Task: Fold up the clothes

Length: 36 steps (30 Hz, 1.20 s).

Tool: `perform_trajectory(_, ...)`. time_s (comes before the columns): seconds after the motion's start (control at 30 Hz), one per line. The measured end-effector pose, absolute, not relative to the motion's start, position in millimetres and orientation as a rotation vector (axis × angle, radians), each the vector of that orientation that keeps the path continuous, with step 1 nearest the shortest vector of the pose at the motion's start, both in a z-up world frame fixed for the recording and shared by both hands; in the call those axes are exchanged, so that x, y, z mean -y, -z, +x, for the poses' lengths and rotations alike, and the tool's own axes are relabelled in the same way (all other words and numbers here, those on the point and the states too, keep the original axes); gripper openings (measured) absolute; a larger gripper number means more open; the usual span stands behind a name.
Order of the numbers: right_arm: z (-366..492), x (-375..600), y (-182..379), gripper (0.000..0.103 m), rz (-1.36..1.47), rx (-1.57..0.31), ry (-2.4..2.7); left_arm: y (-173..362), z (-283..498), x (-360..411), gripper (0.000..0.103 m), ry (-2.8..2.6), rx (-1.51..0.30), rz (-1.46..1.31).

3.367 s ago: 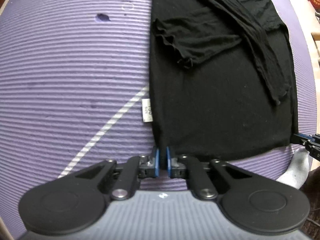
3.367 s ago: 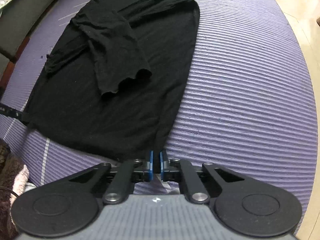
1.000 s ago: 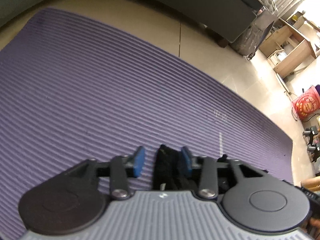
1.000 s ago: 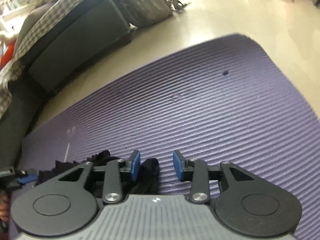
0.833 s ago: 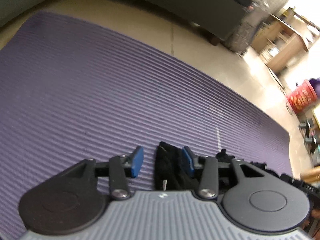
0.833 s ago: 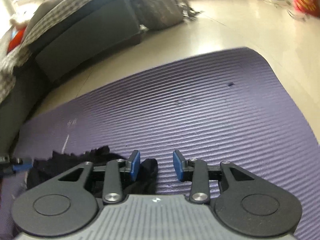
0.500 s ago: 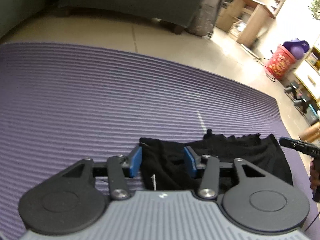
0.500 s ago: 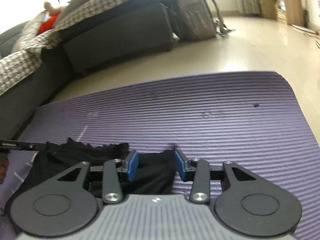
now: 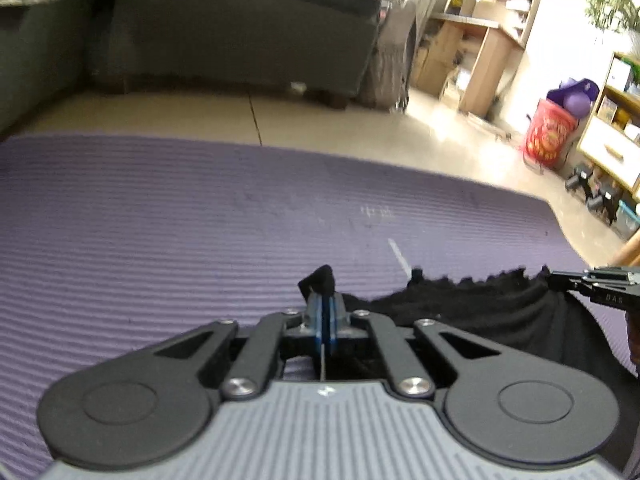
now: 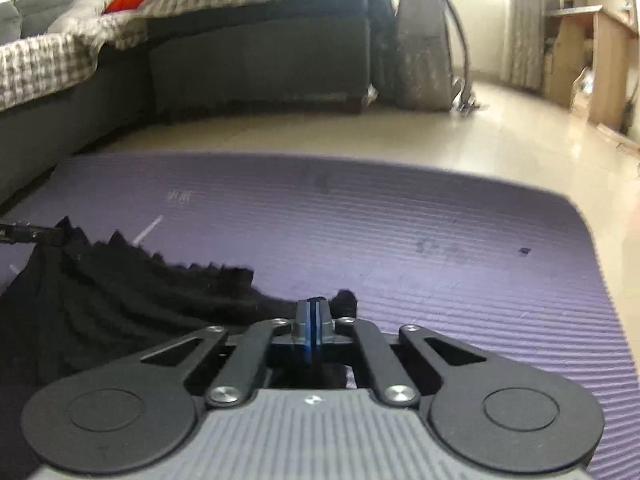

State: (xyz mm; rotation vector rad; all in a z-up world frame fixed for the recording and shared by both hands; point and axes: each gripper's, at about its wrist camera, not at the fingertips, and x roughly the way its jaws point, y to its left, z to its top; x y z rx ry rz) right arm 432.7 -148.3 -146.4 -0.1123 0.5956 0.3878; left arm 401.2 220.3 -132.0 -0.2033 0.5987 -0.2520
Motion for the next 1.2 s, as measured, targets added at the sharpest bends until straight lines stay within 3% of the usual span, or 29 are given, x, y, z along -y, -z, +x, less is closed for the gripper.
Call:
perform_trajectory(0.17,433,153,143,0.0,-0.103,-0.522,-0.303,130,400,-228,0.002,0.194,-0.571,-0.224)
perform_trajectory(0.33,446,149,153,0.001,-0.114,-0.587,-0.261,138,407,-225,0.003,0.131,-0.63,-0.179)
perform_trajectory(0.4,447,146,155,0.013,-0.111,-0.604,-0.253,138,407,-224,0.012,0.129,-0.636,-0.173)
perform_trajectory(0.47,447,144,155,0.038,-0.099,-0.619,-0.243,135,408,-224,0.017,0.123,-0.652,-0.187)
perform_trajectory(0.5,444,143,153,0.039,-0.105,-0.612,-0.238,132,408,-225,0.022,0.11,-0.658,-0.191)
perform_trajectory(0.67,422,141,142,0.039,-0.124,-0.584,-0.253,116,392,-219,0.04,0.127,-0.622,-0.212)
perform_trajectory(0.97,352,121,127,0.039,-0.113,-0.586,-0.441,102,335,-163,0.041,0.354,-0.655,-0.086)
perform_trajectory(1.2,304,125,140,0.039,-0.208,-0.661,-0.502,122,299,-159,0.039,0.388,-0.738,0.015)
